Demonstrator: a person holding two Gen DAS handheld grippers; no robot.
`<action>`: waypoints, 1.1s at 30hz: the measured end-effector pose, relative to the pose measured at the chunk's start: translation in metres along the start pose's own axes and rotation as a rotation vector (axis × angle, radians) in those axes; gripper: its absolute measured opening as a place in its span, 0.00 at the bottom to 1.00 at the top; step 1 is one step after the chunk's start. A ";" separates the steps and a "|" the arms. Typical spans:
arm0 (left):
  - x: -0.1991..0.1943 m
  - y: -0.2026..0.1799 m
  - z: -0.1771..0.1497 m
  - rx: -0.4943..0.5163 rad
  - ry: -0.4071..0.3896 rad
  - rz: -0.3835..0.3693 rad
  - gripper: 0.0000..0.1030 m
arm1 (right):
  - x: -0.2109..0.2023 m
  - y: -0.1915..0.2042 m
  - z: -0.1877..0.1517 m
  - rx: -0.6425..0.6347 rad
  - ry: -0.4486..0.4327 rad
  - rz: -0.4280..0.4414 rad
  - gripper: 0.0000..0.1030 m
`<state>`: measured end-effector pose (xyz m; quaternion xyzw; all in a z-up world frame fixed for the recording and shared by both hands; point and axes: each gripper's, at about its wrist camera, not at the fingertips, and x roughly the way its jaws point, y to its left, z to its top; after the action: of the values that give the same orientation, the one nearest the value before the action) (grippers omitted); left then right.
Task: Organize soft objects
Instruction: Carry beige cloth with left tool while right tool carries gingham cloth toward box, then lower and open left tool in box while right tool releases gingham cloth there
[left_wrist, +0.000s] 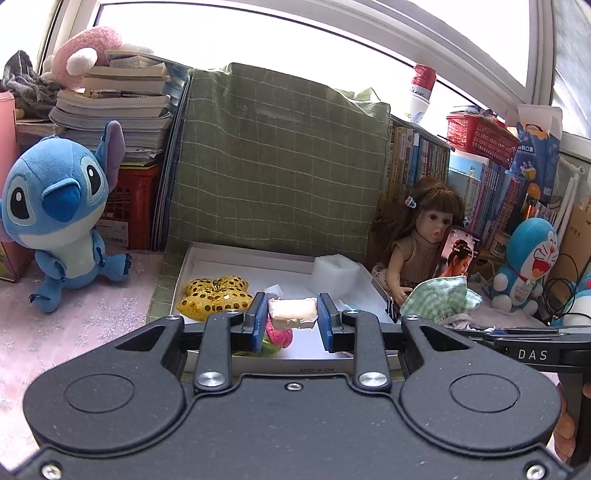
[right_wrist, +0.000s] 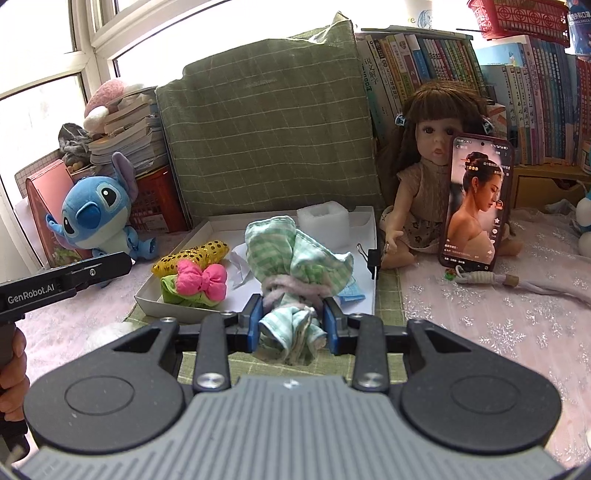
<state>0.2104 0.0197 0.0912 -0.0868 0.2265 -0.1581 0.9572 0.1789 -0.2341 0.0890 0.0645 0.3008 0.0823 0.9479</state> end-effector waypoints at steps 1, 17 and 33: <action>0.005 0.005 0.003 -0.009 0.006 -0.001 0.26 | 0.003 -0.001 0.003 0.010 0.009 0.004 0.39; 0.085 0.041 -0.007 0.005 0.154 0.150 0.26 | 0.063 0.010 0.027 0.051 0.089 0.015 0.39; 0.134 0.053 -0.007 -0.015 0.211 0.186 0.26 | 0.131 0.020 0.048 0.115 0.142 0.005 0.39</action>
<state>0.3351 0.0225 0.0183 -0.0558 0.3340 -0.0752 0.9379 0.3099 -0.1928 0.0585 0.1133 0.3712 0.0718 0.9188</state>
